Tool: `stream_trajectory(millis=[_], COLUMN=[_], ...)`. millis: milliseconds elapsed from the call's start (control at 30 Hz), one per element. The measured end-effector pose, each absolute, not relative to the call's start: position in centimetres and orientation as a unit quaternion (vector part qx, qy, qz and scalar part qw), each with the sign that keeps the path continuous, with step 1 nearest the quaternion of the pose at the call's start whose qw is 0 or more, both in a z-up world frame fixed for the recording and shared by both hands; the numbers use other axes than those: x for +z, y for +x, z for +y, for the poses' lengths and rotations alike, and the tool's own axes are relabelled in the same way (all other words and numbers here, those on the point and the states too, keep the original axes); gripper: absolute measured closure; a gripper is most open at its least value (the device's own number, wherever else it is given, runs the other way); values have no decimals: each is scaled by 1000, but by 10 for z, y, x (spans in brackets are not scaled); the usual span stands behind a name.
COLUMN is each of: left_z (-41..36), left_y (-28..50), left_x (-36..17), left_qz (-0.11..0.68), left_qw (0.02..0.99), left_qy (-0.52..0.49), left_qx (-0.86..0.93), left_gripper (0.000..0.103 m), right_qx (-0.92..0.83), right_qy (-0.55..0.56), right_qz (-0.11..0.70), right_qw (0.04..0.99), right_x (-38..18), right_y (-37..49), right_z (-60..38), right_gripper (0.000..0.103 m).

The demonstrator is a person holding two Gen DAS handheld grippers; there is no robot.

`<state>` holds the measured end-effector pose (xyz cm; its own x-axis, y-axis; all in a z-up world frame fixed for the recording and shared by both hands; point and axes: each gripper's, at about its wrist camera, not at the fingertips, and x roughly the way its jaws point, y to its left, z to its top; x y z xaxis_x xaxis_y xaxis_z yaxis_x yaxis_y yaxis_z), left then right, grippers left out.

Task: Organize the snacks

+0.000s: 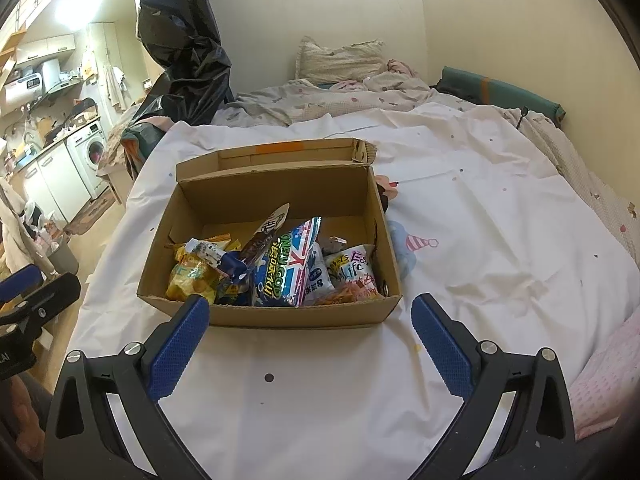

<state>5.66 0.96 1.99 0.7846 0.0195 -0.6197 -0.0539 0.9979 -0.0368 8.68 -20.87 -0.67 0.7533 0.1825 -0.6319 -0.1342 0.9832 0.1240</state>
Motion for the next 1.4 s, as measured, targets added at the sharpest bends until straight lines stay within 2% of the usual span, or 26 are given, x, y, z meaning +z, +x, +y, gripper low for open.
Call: stream_trajectory(millis=[1400], left_z=[12], left_y=[56], left_x=[13], left_qz=[336], left_qw=[941], left_qy=[-36], left_qx=[23], left_gripper=[0], right_qx=[84], right_qy=[27], right_qz=[334], right_qw=[939], right_x=[-5], right_y=[85], right_z=[-207], right_gripper=[0])
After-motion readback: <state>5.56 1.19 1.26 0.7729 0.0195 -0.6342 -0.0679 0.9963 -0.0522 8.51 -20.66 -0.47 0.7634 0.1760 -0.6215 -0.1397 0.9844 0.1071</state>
